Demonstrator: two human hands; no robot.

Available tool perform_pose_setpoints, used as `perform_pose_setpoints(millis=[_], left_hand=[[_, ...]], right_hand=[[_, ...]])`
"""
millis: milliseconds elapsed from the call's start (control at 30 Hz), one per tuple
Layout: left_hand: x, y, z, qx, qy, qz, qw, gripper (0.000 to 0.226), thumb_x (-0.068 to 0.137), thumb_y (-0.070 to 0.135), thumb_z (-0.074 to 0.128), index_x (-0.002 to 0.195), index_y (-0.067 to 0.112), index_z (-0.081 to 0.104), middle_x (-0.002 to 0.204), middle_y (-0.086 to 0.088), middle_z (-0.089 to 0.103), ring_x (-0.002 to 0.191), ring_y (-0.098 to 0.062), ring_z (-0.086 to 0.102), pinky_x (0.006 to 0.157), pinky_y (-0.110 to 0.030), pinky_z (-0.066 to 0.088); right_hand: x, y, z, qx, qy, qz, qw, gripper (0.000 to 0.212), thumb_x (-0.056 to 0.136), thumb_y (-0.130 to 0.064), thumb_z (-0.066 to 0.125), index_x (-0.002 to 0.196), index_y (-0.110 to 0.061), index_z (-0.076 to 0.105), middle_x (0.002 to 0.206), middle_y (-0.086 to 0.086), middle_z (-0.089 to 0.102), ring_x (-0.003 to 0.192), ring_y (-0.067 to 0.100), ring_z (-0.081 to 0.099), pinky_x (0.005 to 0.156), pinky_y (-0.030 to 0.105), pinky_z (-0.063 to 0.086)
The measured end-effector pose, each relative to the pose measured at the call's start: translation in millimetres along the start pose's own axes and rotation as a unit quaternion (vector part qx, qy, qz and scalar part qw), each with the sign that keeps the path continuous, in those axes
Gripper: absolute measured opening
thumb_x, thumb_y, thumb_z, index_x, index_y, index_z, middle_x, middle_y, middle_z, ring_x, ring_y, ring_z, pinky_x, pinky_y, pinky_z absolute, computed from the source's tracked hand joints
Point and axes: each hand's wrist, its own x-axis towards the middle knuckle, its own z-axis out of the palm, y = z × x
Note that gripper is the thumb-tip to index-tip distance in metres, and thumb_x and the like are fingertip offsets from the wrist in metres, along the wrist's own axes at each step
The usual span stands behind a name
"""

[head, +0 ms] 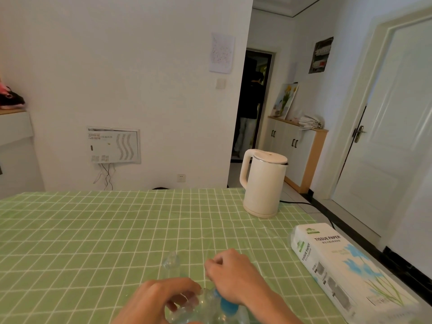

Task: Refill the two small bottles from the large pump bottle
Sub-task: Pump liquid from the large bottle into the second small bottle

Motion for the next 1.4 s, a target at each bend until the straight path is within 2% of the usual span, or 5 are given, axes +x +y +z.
perform_pose_setpoints(millis=[500,700,1033,1233,1400], left_hand=[[1.3,3.9,-2.8,0.006,-0.026,-0.035,0.999,0.035,0.082,0.059,0.081,0.113,0.046,0.073,0.093,0.033,0.073,0.094,0.016,0.069,0.092,-0.010,0.053],[9.2,-0.8,-3.5,-0.011,-0.053,-0.057,0.997,0.042,0.071,0.066,0.062,0.110,0.052,0.065,0.090,0.057,0.061,0.097,0.020,0.066,0.089,-0.005,0.050],[0.2,0.7,-0.7,0.024,-0.013,-0.005,1.000,0.042,0.084,0.053,0.083,0.123,0.045,0.070,0.107,0.029,0.072,0.104,0.019,0.064,0.092,-0.006,0.051],[-0.4,1.5,-0.6,0.017,-0.002,-0.004,1.000,0.038,0.082,0.058,0.081,0.116,0.043,0.075,0.103,0.027,0.075,0.100,0.015,0.067,0.089,-0.009,0.053],[-0.9,1.2,1.4,0.015,0.016,-0.005,1.000,0.042,0.079,0.064,0.079,0.115,0.043,0.076,0.100,0.028,0.076,0.097,0.014,0.068,0.087,-0.009,0.054]], right_hand=[[-1.8,-3.3,-3.2,-0.019,-0.002,0.004,1.000,0.046,0.101,-0.038,0.049,0.059,-0.021,0.047,0.058,-0.001,0.049,0.053,0.018,0.038,0.059,0.033,0.036],[-2.4,-1.7,-0.9,0.005,-0.027,0.031,0.999,0.040,0.103,-0.039,0.048,0.088,-0.014,0.075,0.112,0.015,0.081,0.075,0.018,0.056,0.092,0.043,0.059],[1.5,-2.3,-2.3,-0.018,-0.005,0.017,1.000,0.043,0.103,-0.039,0.050,0.063,-0.024,0.051,0.061,-0.005,0.052,0.053,0.014,0.041,0.064,0.032,0.041],[-1.8,-4.3,-2.1,0.002,-0.048,0.058,0.997,0.044,0.098,-0.036,0.050,0.092,-0.003,0.079,0.104,0.010,0.084,0.081,0.020,0.066,0.096,0.042,0.059],[-1.7,-3.3,-1.1,0.000,-0.030,0.041,0.999,0.039,0.100,-0.037,0.049,0.082,-0.011,0.073,0.083,0.009,0.075,0.073,0.019,0.055,0.076,0.038,0.053]])
